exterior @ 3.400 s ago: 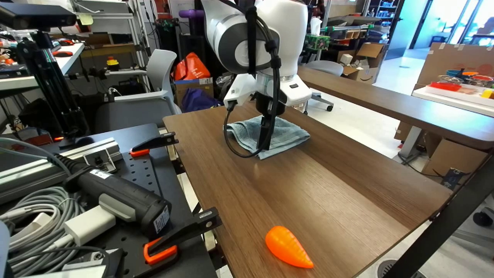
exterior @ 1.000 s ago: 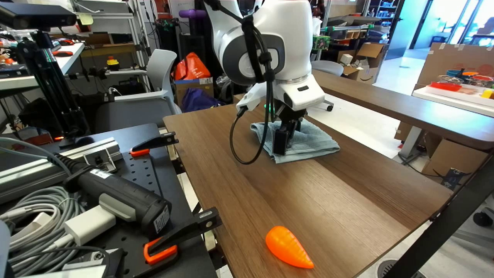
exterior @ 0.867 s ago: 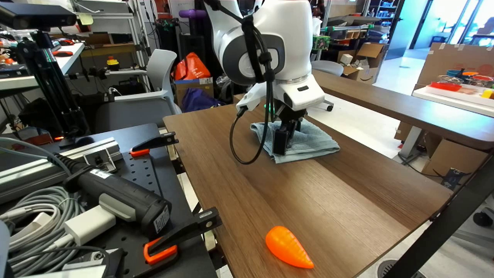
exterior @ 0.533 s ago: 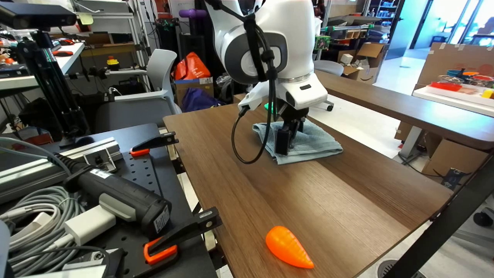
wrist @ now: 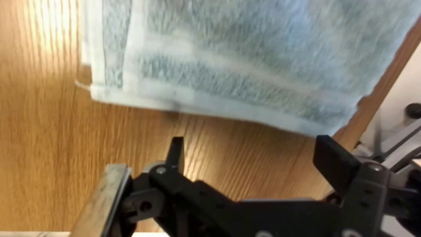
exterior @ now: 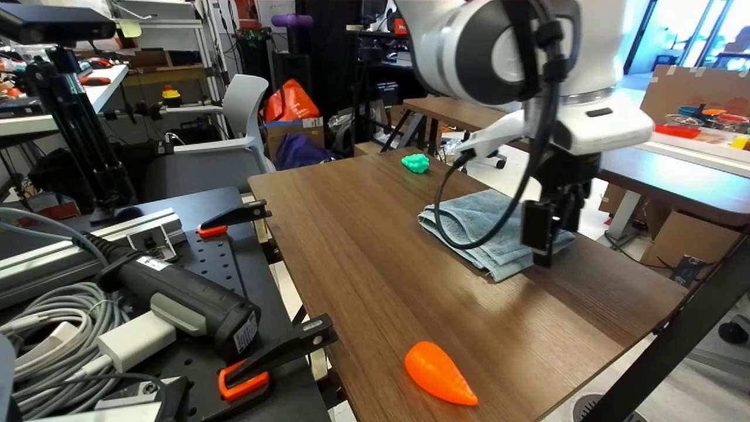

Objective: Use the towel to wipe the tabletop

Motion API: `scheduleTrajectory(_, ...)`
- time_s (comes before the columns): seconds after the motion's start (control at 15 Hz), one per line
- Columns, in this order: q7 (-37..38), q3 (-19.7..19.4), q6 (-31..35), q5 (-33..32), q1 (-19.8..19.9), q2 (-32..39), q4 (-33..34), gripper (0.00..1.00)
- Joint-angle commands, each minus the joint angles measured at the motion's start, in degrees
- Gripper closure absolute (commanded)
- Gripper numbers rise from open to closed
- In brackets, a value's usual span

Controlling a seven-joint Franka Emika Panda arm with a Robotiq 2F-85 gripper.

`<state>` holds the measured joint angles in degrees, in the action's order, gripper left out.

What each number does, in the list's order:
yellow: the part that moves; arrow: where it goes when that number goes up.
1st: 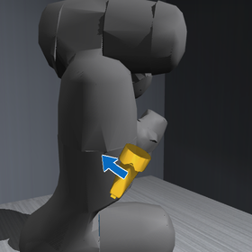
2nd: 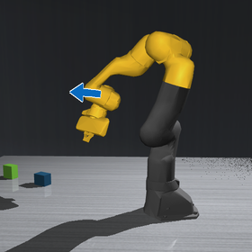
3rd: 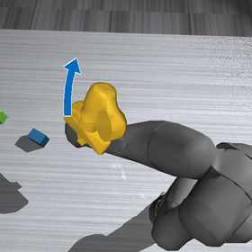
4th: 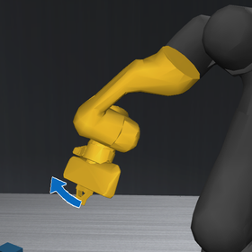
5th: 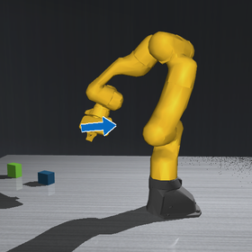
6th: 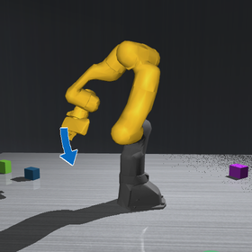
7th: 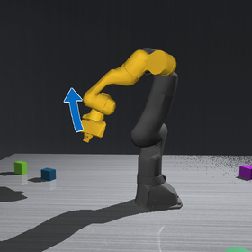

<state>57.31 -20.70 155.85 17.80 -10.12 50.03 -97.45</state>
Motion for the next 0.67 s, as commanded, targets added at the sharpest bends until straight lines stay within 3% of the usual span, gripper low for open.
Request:
scheduleTrajectory(0.0, 10.50, -0.74, -8.76, -2.31, 5.56, 8.56, 13.56, 0.00)
scheduleTrajectory(0.13, 13.84, 0.96, -12.31, -2.54, 8.64, 10.55, 18.91, 0.00)
scheduleTrajectory(0.27, 14.30, 2.95, -13.66, -3.44, 9.90, 9.28, 19.83, 0.00)
scheduleTrajectory(0.6, 9.49, 8.27, -9.08, -3.76, 9.87, 2.41, 10.78, 0.00)
